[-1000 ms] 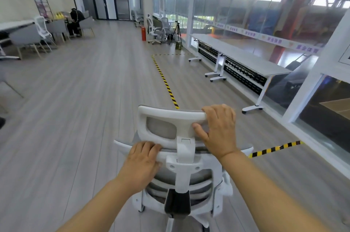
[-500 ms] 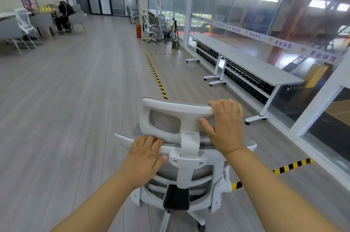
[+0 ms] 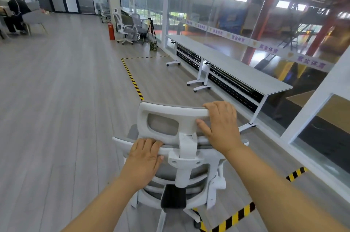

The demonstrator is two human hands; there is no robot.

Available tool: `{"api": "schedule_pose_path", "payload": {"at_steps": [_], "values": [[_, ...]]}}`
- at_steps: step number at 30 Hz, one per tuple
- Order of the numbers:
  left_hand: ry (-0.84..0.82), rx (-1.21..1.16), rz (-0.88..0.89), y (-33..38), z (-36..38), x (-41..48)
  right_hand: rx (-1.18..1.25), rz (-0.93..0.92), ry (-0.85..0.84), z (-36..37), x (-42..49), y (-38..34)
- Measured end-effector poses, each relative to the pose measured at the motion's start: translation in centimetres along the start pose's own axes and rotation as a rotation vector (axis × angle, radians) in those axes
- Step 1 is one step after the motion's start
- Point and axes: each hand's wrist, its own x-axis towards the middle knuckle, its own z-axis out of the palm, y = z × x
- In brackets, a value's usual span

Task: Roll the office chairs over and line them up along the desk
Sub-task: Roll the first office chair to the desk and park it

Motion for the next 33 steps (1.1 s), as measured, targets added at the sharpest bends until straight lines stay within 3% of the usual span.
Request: {"api": "schedule_pose_path", "payload": {"at_steps": [24,33], "values": [[-0.031,0.106,-0.090,-19.6,20.2,43.1,0.031,-0.055,-0.004,31.4,38.0,20.2],[0.090,0.069,-0.040,-28.5,28.1,58.1,0.031,-0.041,0.038,43.4,51.7,25.9]]}}
